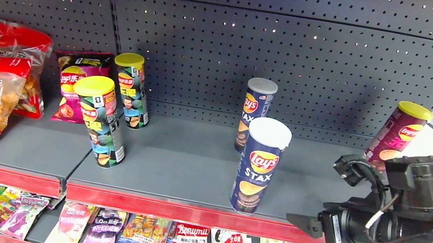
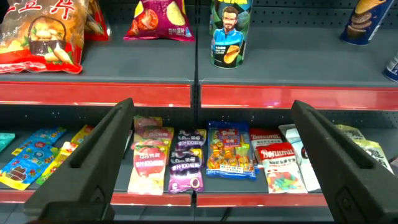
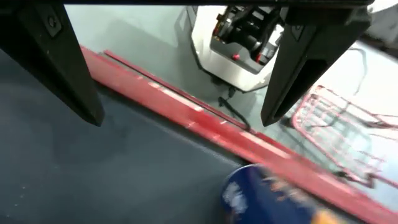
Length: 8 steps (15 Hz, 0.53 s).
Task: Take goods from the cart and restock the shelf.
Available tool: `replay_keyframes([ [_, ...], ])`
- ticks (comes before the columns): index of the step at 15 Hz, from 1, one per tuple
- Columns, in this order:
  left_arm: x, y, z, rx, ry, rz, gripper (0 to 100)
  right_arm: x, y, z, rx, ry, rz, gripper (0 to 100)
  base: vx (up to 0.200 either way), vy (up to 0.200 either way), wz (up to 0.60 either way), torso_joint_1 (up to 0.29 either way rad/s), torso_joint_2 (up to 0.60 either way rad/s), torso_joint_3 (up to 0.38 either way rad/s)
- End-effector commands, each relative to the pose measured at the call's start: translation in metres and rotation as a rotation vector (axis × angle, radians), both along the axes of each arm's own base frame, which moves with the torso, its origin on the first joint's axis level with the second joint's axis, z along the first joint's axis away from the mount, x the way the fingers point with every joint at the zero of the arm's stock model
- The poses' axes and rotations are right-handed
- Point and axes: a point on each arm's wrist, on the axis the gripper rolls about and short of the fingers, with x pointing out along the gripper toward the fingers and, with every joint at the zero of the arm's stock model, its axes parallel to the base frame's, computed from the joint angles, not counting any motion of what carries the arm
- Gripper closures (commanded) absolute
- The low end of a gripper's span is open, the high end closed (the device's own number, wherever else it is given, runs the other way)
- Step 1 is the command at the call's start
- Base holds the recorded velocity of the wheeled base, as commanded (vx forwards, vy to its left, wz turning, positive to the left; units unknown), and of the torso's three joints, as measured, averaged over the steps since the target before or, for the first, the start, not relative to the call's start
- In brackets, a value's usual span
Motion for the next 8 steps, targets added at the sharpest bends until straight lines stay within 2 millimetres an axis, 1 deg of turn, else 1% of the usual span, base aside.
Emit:
replay_keyframes([
  [1, 0.000, 0.000, 0.000, 0.000, 0.000, 0.001, 0, 0.013, 0.006, -0.012, -0.026, 0.040, -0.013, 0, 0.000, 0.000, 0.00, 0.000, 0.00, 0.000],
  [5, 0.000, 0.000, 0.000, 0.000, 0.000, 0.000, 0, 0.026, 0.017, -0.016, -0.037, 0.048, -0.044, 0, 0.000, 0.000, 0.00, 0.000, 0.00, 0.000],
  [8, 0.000, 0.000, 0.000, 0.000, 0.000, 0.000, 0, 0.032, 0.020, -0.021, -0.051, 0.059, -0.054, 0, 0.000, 0.000, 0.00, 0.000, 0.00, 0.000],
])
